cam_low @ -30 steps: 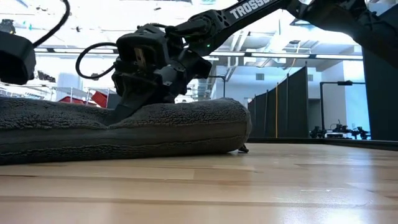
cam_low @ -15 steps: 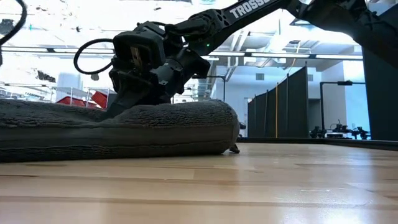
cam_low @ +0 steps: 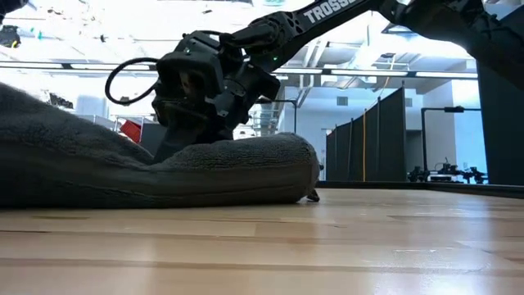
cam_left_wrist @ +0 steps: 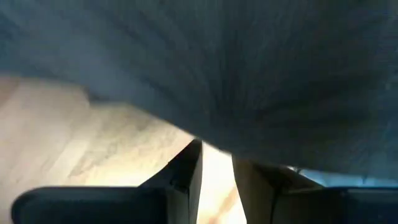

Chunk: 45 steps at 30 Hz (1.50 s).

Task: Roll towel
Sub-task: Roll the black towel

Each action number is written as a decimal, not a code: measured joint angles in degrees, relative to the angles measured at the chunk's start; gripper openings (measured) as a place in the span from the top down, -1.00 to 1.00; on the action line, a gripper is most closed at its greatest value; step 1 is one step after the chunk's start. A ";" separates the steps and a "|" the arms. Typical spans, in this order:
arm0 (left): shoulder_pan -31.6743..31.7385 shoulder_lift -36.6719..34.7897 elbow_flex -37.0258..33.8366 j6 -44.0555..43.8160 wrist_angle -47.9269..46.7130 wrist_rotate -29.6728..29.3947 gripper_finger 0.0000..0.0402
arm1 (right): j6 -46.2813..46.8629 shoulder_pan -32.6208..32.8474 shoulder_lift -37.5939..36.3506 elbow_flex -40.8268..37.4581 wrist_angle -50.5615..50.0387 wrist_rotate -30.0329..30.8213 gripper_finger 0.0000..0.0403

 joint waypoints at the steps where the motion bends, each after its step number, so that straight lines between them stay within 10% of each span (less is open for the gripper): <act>1: -0.37 -0.18 0.06 0.04 0.20 -0.05 0.64 | -0.26 0.00 0.00 0.04 -0.29 0.38 0.47; 12: 1.01 -3.38 10.79 -6.23 4.95 -1.93 0.64 | -1.41 0.11 -0.07 0.07 -0.74 1.08 0.47; 22: 3.27 0.11 15.04 -2.39 -2.50 -32.63 0.84 | -1.40 0.00 -0.04 0.04 -0.37 1.00 0.47; 45: 7.24 8.30 13.42 -22.50 -25.56 -29.25 1.00 | -1.26 -0.07 -0.04 0.07 -0.15 0.86 0.47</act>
